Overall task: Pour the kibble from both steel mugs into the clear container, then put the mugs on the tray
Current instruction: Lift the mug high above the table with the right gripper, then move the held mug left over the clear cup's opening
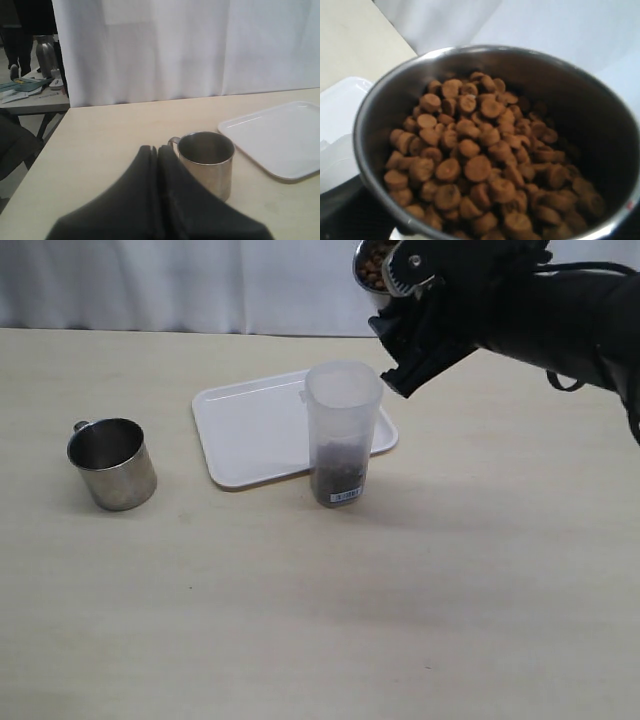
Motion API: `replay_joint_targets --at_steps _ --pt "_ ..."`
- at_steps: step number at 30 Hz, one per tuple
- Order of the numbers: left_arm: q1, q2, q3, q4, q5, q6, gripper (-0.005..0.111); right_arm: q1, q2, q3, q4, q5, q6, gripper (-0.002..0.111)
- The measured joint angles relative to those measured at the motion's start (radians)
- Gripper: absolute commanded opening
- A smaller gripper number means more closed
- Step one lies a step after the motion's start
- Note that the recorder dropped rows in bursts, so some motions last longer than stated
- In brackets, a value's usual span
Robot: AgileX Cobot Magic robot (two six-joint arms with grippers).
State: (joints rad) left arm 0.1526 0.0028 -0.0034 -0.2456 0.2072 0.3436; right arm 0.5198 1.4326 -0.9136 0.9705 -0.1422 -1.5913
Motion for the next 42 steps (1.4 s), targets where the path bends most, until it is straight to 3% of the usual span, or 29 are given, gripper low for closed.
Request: replay_joint_targets --at_steps 10,42 --pt "0.0 0.0 0.0 0.0 0.0 0.0 0.0 0.0 0.009 -0.009 0.468 -0.152 -0.48 0.005" --pt "0.0 0.0 0.0 0.0 0.0 0.0 0.0 -0.039 0.011 -0.009 0.544 -0.08 -0.504 0.005"
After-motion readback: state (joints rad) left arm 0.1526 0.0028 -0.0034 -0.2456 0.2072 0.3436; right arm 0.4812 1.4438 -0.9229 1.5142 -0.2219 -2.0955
